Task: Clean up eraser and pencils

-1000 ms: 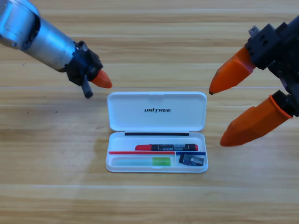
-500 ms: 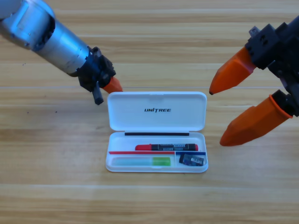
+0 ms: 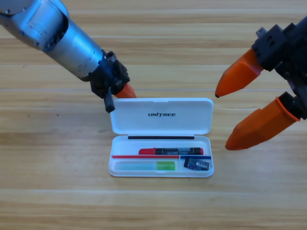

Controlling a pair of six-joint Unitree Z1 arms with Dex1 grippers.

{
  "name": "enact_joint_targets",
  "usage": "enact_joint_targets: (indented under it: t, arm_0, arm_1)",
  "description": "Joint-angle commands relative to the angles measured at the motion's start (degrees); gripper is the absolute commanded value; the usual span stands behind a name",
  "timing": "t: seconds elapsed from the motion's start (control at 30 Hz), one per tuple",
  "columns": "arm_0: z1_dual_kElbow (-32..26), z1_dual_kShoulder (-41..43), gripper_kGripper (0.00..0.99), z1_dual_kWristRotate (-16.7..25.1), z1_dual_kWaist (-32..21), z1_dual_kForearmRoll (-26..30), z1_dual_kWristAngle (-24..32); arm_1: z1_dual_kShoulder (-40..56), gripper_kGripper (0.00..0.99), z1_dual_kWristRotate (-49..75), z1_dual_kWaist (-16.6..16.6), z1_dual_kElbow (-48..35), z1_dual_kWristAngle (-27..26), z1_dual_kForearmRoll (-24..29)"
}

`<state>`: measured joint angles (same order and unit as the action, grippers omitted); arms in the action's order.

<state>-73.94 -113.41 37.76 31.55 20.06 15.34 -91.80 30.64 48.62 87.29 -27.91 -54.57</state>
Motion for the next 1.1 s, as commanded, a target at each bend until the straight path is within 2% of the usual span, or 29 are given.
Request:
enact_joint_targets:
  t: [0.03,0.3,1.1]
  arm_0:
    - [2.13,-1.55,0.000,0.03,2.11,0.59,1.45]
    - [5.56,0.12,0.000,1.35,3.16,0.50,1.45]
    - [13.29,6.62,0.000,1.18,8.96,-0.11,2.07]
  arm_1:
    - [-1.19,0.931,-0.23,-0.10,-1.77,-1.27,1.84]
    - [-1.71,0.931,-0.23,0.34,-1.60,-1.71,2.01]
    - [-2.59,0.931,-0.41,0.78,-1.51,-2.77,2.10]
